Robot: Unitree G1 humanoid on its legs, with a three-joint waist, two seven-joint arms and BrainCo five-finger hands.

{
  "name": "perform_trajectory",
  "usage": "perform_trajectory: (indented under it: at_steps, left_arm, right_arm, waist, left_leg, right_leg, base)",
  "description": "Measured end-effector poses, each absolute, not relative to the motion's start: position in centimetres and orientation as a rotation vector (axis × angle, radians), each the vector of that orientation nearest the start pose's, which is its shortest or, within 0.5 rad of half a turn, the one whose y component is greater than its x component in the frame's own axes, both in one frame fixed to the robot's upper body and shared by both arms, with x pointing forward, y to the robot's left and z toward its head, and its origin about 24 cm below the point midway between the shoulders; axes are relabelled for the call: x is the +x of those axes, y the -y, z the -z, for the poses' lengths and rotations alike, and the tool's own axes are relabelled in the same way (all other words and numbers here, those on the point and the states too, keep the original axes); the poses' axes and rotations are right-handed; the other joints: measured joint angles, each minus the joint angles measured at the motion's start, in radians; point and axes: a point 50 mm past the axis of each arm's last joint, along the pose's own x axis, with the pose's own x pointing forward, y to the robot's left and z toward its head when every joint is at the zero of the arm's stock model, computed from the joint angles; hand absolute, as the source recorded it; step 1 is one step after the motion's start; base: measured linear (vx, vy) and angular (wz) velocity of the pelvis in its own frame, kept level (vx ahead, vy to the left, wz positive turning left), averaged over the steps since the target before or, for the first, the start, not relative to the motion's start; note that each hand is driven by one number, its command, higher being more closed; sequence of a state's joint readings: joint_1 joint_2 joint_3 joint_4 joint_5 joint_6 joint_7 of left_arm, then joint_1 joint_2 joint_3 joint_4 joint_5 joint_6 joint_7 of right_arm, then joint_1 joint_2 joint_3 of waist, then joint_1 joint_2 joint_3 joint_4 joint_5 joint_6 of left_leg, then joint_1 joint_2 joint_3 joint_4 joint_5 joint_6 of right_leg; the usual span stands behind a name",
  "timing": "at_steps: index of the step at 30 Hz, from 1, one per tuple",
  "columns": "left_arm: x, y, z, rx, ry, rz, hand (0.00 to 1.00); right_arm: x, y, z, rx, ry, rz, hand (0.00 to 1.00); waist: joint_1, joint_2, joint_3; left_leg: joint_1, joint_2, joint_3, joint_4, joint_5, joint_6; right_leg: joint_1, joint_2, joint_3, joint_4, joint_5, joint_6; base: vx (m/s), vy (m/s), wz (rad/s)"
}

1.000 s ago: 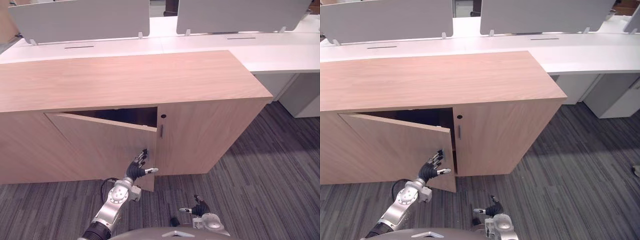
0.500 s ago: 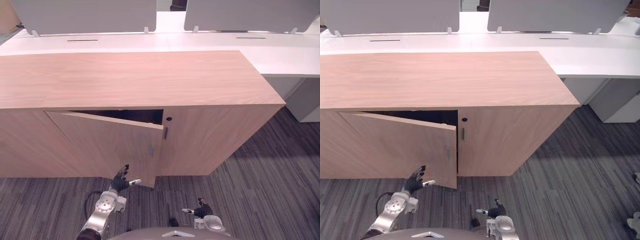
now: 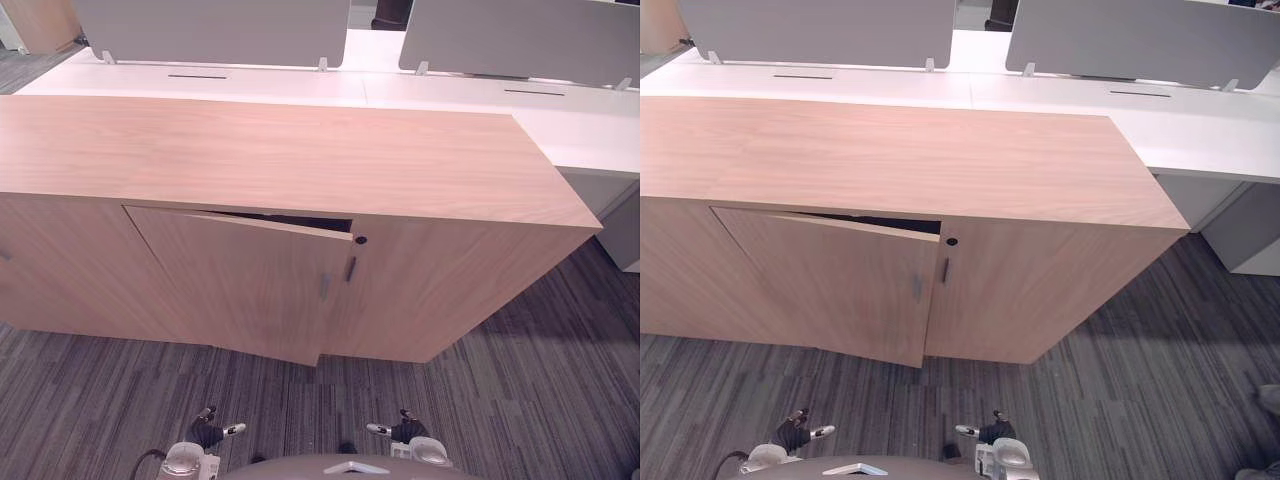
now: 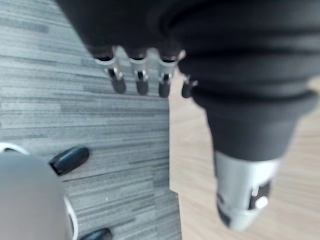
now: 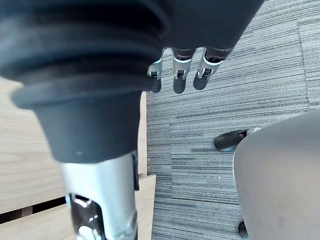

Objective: Walk over to the cabinet, pick up the folder, carry it to the office cabinet, place the folder inside the office cabinet, then close the office cabinet door

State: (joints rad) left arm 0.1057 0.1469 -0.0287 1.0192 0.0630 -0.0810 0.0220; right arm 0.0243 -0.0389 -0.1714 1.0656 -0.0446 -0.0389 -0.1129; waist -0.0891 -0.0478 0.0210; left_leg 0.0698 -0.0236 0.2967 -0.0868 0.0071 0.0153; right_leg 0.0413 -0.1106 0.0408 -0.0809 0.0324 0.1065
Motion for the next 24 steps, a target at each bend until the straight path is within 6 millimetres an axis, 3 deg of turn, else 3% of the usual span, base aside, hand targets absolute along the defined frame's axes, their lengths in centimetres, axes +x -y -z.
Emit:
perform_trajectory:
  at_steps: [9,24]
  left_arm:
    - [8.6,-21.4,15.9,0.153,-1.097,-0.157,0.00]
    - [8.5,-21.3,16.0,0.143,-1.102,-0.169,0.00]
  right_arm:
    - [11.4,19.5,15.8,-0.025,-1.059,0.292,0.00]
    - [11.4,19.7,15.9,-0.025,-1.087,0.297,0.00]
  waist:
    - [0.005,-0.001,0.013]
    - [0.008,0.005,0.021]
  left_leg:
    - [0.008,0.000,-0.006,0.000,-0.001,-0.001]
    - [0.020,0.010,0.006,0.000,-0.018,-0.016]
  right_leg:
    - [0.014,0.000,-0.010,0.001,-0.001,-0.002]
    - [0.020,0.009,0.000,0.001,-0.009,-0.011]
  base:
    - [-0.02,-0.029,0.03]
    - [-0.02,-0.037,-0.03]
